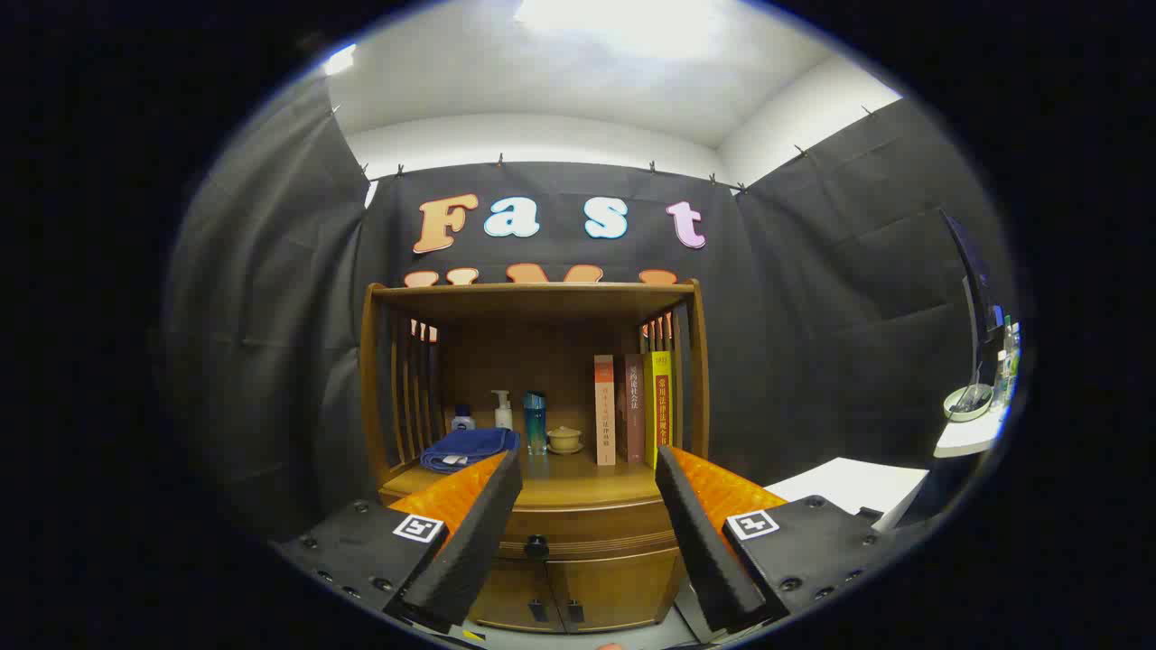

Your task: Pull open the drawer, take out the items inside it, and place them on the countertop above the cabinet.

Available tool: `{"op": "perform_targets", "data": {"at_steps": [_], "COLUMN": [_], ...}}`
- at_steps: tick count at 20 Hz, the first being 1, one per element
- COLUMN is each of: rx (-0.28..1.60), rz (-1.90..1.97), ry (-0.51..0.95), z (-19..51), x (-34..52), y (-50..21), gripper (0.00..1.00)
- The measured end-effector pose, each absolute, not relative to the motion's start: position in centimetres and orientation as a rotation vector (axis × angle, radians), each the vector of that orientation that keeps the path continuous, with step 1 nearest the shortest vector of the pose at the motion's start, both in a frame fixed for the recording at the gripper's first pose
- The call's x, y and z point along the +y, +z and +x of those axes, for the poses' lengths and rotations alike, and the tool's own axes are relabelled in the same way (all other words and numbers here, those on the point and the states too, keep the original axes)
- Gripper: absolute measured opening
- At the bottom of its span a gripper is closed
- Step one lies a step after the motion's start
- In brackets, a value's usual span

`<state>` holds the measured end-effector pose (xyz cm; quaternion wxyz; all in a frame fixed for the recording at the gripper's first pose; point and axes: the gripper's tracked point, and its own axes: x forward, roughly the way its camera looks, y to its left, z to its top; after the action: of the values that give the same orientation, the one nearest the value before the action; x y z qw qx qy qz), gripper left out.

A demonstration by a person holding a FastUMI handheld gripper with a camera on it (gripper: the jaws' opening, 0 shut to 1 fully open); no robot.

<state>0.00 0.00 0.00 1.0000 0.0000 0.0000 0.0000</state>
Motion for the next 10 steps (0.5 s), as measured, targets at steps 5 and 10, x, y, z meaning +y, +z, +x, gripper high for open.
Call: {"op": "perform_targets", "data": {"at_steps": [5, 10], "rx": [0.008, 0.02], "rz": [0.014, 0.027], "ry": [0.018, 0.019], "z": [-0.24, -0.31], "x": [0.88, 0.87], "y": [-0.47, -1.07], "gripper": [0.98, 0.98]}}
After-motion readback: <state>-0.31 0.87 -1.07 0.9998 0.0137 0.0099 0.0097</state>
